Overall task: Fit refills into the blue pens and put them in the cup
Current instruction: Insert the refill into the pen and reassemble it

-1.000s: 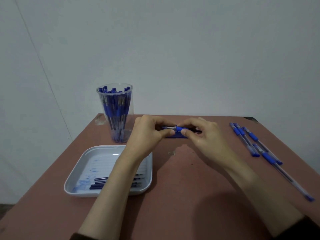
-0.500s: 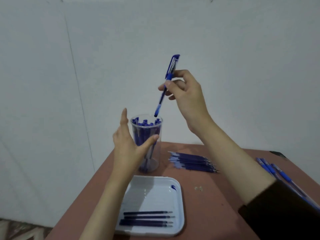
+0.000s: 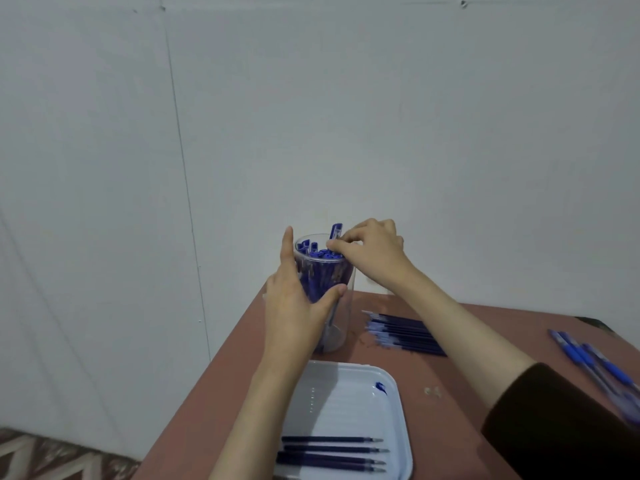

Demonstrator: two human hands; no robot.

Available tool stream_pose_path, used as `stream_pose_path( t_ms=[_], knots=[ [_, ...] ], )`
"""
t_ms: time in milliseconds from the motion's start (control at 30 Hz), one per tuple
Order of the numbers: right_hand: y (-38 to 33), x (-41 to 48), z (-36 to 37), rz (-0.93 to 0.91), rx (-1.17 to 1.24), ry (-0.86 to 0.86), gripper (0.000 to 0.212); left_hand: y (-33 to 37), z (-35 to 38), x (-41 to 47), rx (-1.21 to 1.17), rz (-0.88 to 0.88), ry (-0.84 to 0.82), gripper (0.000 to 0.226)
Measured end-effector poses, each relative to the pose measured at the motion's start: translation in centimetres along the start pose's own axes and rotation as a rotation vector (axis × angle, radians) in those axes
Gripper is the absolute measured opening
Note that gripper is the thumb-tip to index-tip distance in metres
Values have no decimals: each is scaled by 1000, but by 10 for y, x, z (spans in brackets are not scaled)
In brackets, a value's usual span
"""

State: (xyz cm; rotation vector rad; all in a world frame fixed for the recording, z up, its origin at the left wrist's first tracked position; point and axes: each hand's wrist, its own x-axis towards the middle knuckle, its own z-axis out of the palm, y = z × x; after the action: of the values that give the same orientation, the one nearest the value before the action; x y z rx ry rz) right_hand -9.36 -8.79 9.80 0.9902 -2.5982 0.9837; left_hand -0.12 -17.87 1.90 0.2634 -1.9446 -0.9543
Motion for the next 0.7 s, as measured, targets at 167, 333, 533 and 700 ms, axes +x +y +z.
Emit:
stream_pose_path(
  t_ms=[167, 333, 533, 700],
  knots=[
    [-2, 1, -1, -19, -6, -56, 40, 2, 1, -1, 12, -22, 10, 106],
    [0, -6, -5, -42, 53, -64, 36, 1, 0, -2, 18, -31, -2, 106],
    [16, -33, -22, -85, 173, 78, 27, 24, 0, -18, 220, 181, 152, 69],
    [60, -72, -51, 30, 195, 128, 19, 57, 29, -43, 218, 402, 153, 44]
  ],
)
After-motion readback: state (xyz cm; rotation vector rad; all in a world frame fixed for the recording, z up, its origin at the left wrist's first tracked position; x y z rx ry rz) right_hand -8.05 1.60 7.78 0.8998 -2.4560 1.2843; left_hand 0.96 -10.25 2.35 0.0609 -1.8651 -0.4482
